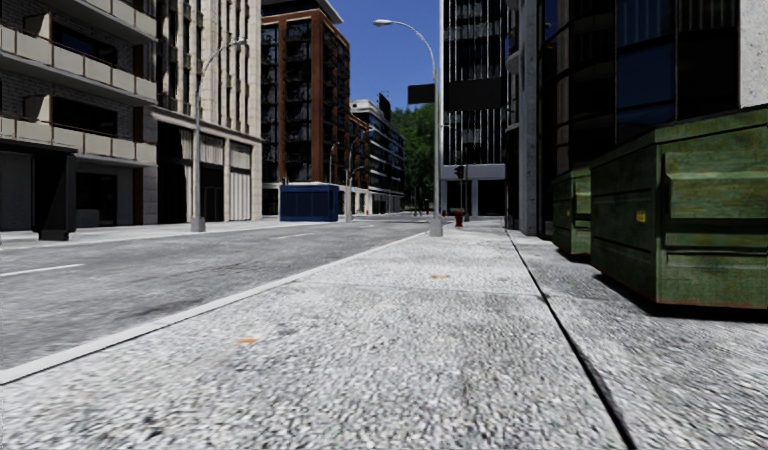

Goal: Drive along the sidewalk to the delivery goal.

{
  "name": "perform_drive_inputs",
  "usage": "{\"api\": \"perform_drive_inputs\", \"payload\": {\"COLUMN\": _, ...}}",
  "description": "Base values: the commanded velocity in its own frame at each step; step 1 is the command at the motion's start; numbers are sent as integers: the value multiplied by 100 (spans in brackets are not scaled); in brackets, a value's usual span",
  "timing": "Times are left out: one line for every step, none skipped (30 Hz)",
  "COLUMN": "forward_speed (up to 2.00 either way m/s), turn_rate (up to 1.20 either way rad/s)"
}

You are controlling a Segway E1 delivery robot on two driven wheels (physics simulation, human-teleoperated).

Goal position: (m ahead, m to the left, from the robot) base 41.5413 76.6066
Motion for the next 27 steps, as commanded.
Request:
{"api": "perform_drive_inputs", "payload": {"forward_speed": 200, "turn_rate": -40}}
{"api": "perform_drive_inputs", "payload": {"forward_speed": 200, "turn_rate": -40}}
{"api": "perform_drive_inputs", "payload": {"forward_speed": 200, "turn_rate": -40}}
{"api": "perform_drive_inputs", "payload": {"forward_speed": 200, "turn_rate": -40}}
{"api": "perform_drive_inputs", "payload": {"forward_speed": 200, "turn_rate": -40}}
{"api": "perform_drive_inputs", "payload": {"forward_speed": 200, "turn_rate": -40}}
{"api": "perform_drive_inputs", "payload": {"forward_speed": 200, "turn_rate": -40}}
{"api": "perform_drive_inputs", "payload": {"forward_speed": 200, "turn_rate": -40}}
{"api": "perform_drive_inputs", "payload": {"forward_speed": 200, "turn_rate": -40}}
{"api": "perform_drive_inputs", "payload": {"forward_speed": 200, "turn_rate": -40}}
{"api": "perform_drive_inputs", "payload": {"forward_speed": 200, "turn_rate": -40}}
{"api": "perform_drive_inputs", "payload": {"forward_speed": 200, "turn_rate": -40}}
{"api": "perform_drive_inputs", "payload": {"forward_speed": 200, "turn_rate": -40}}
{"api": "perform_drive_inputs", "payload": {"forward_speed": 200, "turn_rate": -40}}
{"api": "perform_drive_inputs", "payload": {"forward_speed": 200, "turn_rate": -40}}
{"api": "perform_drive_inputs", "payload": {"forward_speed": 200, "turn_rate": -40}}
{"api": "perform_drive_inputs", "payload": {"forward_speed": 200, "turn_rate": -40}}
{"api": "perform_drive_inputs", "payload": {"forward_speed": 200, "turn_rate": -40}}
{"api": "perform_drive_inputs", "payload": {"forward_speed": 200, "turn_rate": -40}}
{"api": "perform_drive_inputs", "payload": {"forward_speed": 200, "turn_rate": -40}}
{"api": "perform_drive_inputs", "payload": {"forward_speed": 200, "turn_rate": -40}}
{"api": "perform_drive_inputs", "payload": {"forward_speed": 200, "turn_rate": -40}}
{"api": "perform_drive_inputs", "payload": {"forward_speed": 200, "turn_rate": -40}}
{"api": "perform_drive_inputs", "payload": {"forward_speed": 200, "turn_rate": -40}}
{"api": "perform_drive_inputs", "payload": {"forward_speed": 200, "turn_rate": -40}}
{"api": "perform_drive_inputs", "payload": {"forward_speed": 200, "turn_rate": -40}}
{"api": "perform_drive_inputs", "payload": {"forward_speed": 200, "turn_rate": -30}}
